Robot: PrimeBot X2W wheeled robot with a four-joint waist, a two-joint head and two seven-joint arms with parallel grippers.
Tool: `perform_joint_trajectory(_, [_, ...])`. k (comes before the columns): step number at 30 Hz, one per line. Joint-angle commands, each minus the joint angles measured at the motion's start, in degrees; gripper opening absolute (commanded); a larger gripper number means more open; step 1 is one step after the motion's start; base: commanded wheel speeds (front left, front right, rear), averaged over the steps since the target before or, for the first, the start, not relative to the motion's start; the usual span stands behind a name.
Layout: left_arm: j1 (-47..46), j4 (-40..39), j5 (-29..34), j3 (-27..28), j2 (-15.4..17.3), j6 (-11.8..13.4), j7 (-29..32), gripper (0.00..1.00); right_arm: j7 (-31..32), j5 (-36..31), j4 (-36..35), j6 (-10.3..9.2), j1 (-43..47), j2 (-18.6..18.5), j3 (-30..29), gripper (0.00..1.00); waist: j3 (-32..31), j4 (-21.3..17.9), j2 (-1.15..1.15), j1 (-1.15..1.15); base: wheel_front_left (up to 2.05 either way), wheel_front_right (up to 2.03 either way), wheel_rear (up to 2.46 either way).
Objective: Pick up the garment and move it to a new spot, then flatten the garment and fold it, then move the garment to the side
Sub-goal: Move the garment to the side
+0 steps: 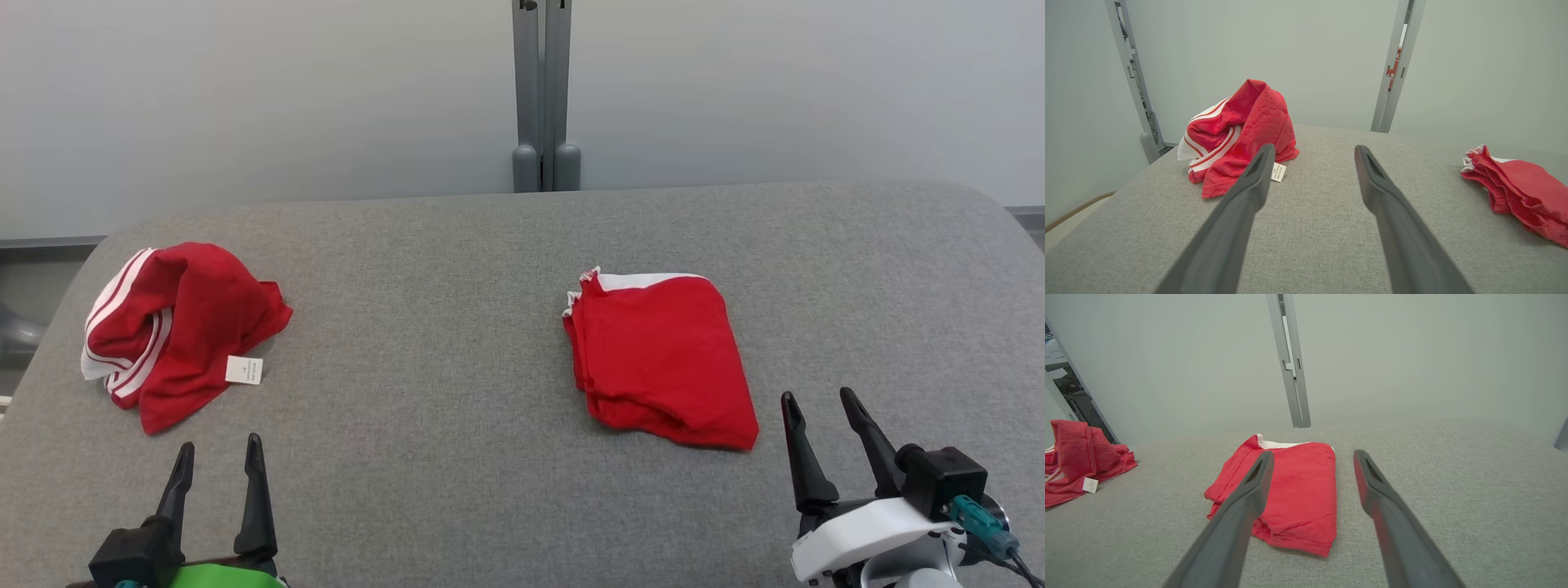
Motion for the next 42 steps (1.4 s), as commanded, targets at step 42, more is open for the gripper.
perform_joint_trajectory(42, [0.01,0.25,-0.06,-0.07,-0.11,0.17,0.01,1.00,-0.18,-1.72,5.08,-0.07,-8.26,-4.64,0.73,1.00,1.95,1.04,0.00,0.00,0.00,0.00,0.00])
